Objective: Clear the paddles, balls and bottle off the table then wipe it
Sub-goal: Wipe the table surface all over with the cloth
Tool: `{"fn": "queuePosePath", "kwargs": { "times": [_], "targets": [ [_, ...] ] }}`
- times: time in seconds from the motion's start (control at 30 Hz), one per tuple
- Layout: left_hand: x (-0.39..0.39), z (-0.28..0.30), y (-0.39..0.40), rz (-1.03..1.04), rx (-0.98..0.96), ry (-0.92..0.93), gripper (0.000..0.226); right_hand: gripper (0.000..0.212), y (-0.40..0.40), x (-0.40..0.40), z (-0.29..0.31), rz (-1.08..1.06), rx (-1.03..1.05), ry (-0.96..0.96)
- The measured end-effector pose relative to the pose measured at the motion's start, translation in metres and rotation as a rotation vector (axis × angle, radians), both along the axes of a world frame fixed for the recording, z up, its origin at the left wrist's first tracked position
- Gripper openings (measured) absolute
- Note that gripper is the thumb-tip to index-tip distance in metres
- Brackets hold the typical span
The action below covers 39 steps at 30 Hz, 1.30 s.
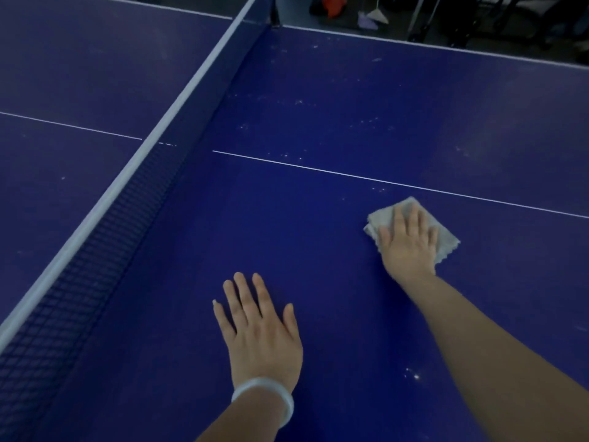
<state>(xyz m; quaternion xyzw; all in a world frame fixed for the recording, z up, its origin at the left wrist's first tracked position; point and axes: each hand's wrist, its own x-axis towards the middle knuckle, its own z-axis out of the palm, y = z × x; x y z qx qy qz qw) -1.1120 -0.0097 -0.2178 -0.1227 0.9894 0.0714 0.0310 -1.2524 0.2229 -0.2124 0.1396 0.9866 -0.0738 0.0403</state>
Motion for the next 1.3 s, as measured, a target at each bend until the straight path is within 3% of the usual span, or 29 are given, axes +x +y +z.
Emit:
{"fn": "queuePosePath", "kwargs": {
  "times": [0.13, 0.23, 0.33, 0.4, 0.47, 0.57, 0.63, 0.7, 0.83, 0.9, 1.0, 1.07, 1.13, 1.2, 1.3],
  "targets": [
    [0.000, 0.001, 0.000, 0.003, 0.007, -0.021, 0.072, 0.066, -0.014, -0.068, 0.014, -0.076, -0.160, -0.074],
    [0.000, 0.003, 0.001, -0.001, 0.008, -0.041, 0.072, 0.063, -0.062, -0.079, 0.020, 0.252, -0.145, -0.142],
    [0.000, 0.002, 0.000, 0.008, -0.008, -0.029, 0.074, 0.062, -0.093, -0.023, 0.007, 0.640, -0.135, -0.073],
    [0.001, 0.003, 0.000, 0.007, -0.007, -0.031, 0.073, 0.063, -0.075, -0.001, 0.001, 0.749, -0.137, -0.031],
    [0.001, 0.003, -0.001, 0.004, 0.002, -0.030, 0.072, 0.061, -0.039, -0.014, 0.000, 0.602, -0.070, 0.003],
    [0.002, 0.002, -0.001, -0.004, -0.010, -0.036, 0.072, 0.063, 0.008, -0.050, 0.009, 0.074, -0.001, -0.026],
    [0.001, 0.001, -0.001, -0.006, -0.021, -0.050, 0.073, 0.064, 0.002, -0.065, 0.015, -0.134, -0.051, -0.064],
    [0.001, 0.001, 0.000, 0.000, -0.031, -0.041, 0.073, 0.064, -0.032, -0.065, 0.016, -0.067, -0.036, -0.063],
    [0.001, 0.001, 0.001, 0.011, -0.039, -0.037, 0.073, 0.060, -0.113, -0.003, 0.006, 0.579, -0.054, 0.016],
    [0.002, 0.002, 0.000, 0.014, -0.042, -0.034, 0.073, 0.061, -0.103, 0.026, 0.005, 0.732, -0.087, 0.009],
    [0.002, 0.004, 0.001, 0.013, -0.033, -0.040, 0.074, 0.059, -0.023, 0.022, 0.001, 0.431, 0.057, 0.081],
    [0.002, 0.004, 0.003, 0.010, -0.030, -0.035, 0.071, 0.061, 0.032, 0.018, 0.007, 0.082, 0.041, 0.007],
    [0.002, 0.004, 0.004, 0.017, -0.019, -0.026, 0.069, 0.062, 0.042, 0.023, 0.011, -0.092, -0.001, -0.026],
    [0.003, 0.005, 0.004, 0.020, -0.017, -0.028, 0.071, 0.061, 0.016, 0.038, 0.008, -0.047, 0.003, 0.000],
    [0.003, 0.004, 0.002, 0.023, -0.007, -0.024, 0.071, 0.061, -0.030, 0.093, 0.000, 0.373, -0.011, 0.025]
  ]
}}
